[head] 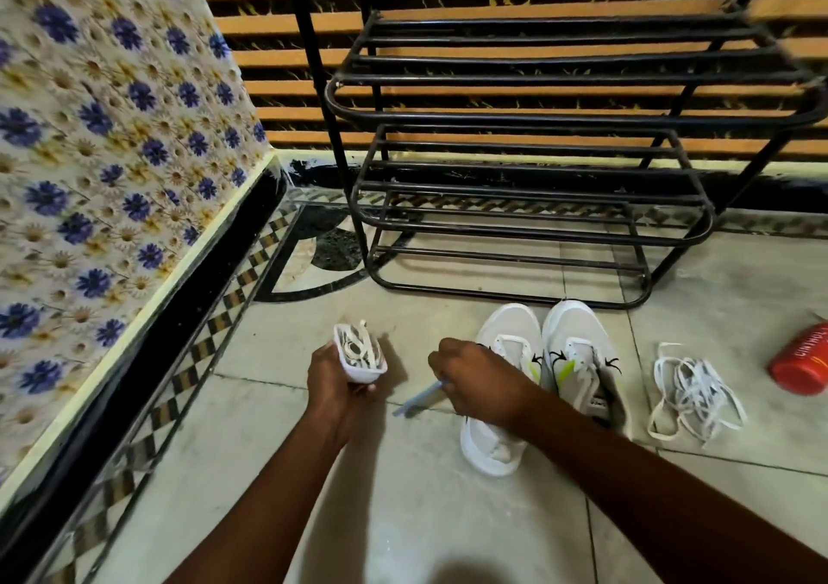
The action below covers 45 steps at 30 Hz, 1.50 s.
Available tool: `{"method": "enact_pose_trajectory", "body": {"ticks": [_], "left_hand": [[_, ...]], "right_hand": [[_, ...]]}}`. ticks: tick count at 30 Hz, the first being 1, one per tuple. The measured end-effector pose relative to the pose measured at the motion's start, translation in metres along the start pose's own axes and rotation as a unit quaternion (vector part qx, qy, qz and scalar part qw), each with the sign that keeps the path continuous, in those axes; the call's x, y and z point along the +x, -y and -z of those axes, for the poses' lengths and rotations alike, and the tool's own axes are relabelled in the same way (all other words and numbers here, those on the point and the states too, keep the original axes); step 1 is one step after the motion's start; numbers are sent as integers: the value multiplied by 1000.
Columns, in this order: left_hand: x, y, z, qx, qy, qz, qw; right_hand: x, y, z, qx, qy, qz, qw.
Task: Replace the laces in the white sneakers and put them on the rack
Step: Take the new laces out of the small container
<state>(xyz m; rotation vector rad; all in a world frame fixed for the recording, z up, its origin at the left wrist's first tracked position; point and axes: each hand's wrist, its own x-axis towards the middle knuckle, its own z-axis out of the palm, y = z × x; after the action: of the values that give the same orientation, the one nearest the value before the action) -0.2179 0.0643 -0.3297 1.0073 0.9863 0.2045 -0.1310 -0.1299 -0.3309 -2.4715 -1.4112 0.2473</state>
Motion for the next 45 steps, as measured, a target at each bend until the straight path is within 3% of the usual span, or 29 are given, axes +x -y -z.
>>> {"method": "enact_pose_trajectory", "body": {"ticks": [4, 8, 10, 14, 16, 19, 22, 25, 28, 34, 38, 45], "left_hand": [[10, 0, 14, -24, -6, 45, 999], [15, 2, 20, -23, -8, 48, 999], [16, 6, 19, -16, -5, 58, 998], [16, 13, 15, -9, 2, 78, 997], [16, 14, 13, -4, 11, 76, 997], [14, 13, 9, 1, 28, 76, 997], [12, 15, 7, 18, 52, 56, 997], [6, 20, 5, 34, 98, 21, 994], [1, 21, -1, 55, 146, 6, 988], [-1, 18, -8, 28, 154, 17, 988], [4, 22, -12, -8, 116, 39, 992], [5, 25, -5, -61, 89, 64, 992]], "right_hand": [[11, 16, -19, -152, 88, 22, 984], [15, 26, -23, -230, 159, 74, 957], [18, 27, -28, -284, 162, 89, 941], [21, 25, -41, -284, 210, 90, 931], [21, 25, -38, -277, 195, 84, 937], [23, 23, -27, -199, 143, 30, 969], [31, 16, -11, -46, 17, -16, 999], [37, 7, -7, 108, -50, -26, 993], [42, 6, -10, 96, -8, -14, 995], [41, 3, -13, 96, -64, -29, 993], [45, -4, -10, 274, -121, -145, 943], [55, -25, -12, 425, -172, -331, 824]]}}
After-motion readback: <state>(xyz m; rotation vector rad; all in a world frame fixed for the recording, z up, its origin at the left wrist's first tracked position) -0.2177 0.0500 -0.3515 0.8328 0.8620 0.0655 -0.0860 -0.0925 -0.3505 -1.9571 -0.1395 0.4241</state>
